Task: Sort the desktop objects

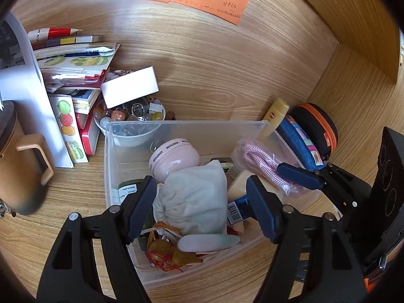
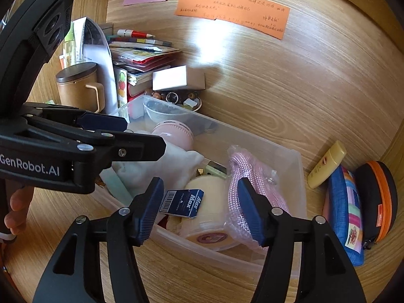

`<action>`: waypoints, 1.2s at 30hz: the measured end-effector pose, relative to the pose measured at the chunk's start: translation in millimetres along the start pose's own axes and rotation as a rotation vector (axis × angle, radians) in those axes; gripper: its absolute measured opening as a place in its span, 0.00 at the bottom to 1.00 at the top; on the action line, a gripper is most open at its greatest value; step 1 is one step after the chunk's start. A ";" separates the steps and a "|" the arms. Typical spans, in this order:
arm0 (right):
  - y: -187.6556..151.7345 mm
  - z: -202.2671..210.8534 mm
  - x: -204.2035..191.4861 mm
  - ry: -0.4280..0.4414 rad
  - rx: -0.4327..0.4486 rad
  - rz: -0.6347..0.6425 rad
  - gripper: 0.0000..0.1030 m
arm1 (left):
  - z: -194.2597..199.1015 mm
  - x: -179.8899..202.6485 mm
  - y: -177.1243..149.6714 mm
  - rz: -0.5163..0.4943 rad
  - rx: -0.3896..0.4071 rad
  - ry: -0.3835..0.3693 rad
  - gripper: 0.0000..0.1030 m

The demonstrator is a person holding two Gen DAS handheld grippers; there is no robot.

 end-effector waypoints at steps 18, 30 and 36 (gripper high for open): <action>10.8 36.7 7.4 -0.054 0.075 -0.018 0.83 | 53.5 -1.6 9.0 -0.016 0.138 0.127 0.92; 1.1 69.4 21.4 -0.098 0.096 -0.140 0.93 | 87.3 2.4 -4.0 -0.025 0.207 0.289 0.97; -7.3 105.5 23.6 -0.131 0.162 -0.213 0.99 | 108.2 11.3 -15.8 -0.027 0.275 0.330 0.99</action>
Point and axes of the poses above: each gripper's, at about its wrist camera, not at the fingertips, and z roughly against the way its jaws point, x to its right, y to its top, the point moved 5 cm from there along -z, roughly the way its jaws point, and after that the axes turned 8 degrees about y, right-handed, at the moved point
